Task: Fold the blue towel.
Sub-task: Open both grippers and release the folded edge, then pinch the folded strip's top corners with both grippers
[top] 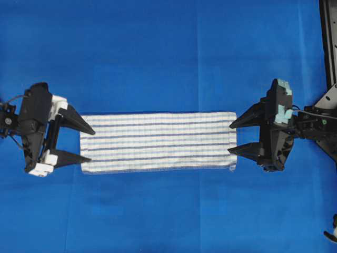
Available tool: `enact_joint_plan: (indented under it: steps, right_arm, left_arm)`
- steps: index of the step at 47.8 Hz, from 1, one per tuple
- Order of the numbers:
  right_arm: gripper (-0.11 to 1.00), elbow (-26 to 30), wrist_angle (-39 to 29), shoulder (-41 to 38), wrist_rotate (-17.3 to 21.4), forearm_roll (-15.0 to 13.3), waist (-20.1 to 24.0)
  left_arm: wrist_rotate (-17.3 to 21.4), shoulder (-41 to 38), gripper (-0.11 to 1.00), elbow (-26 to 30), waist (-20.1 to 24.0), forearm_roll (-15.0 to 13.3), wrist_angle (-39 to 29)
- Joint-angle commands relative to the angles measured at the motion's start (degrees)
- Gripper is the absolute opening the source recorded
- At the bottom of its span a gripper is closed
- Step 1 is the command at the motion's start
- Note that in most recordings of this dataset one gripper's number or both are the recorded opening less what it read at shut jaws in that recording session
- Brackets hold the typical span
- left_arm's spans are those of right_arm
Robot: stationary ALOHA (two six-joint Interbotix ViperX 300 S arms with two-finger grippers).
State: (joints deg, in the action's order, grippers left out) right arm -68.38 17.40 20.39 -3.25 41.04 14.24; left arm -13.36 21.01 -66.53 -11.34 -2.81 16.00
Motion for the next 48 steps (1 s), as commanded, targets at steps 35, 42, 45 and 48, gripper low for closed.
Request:
enact_joint_plan:
  steps: [35, 42, 45, 48]
  right_arm:
    - [0.82, 1.4, 4.6, -11.2, -6.3, 0.3, -12.7]
    - [0.82, 2.0, 4.7, -14.6, -6.2, 0.4, -12.8]
    - [0.82, 2.2, 4.8, -15.4, -6.2, 0.4, -12.7]
    - [0.80, 2.4, 4.8, -15.8, -6.2, 0.4, -12.7]
  left_arm:
    - [8.7, -11.0, 0.74, 0.9, 13.3, 0.3, 3.3]
    - [8.6, -15.7, 0.71, 0.9, 13.3, -0.1, 5.5]
    - [8.5, -17.3, 0.70, 1.0, 13.3, -0.2, 5.8]
    - [8.5, -18.6, 0.67, 1.1, 13.3, -0.2, 5.9]
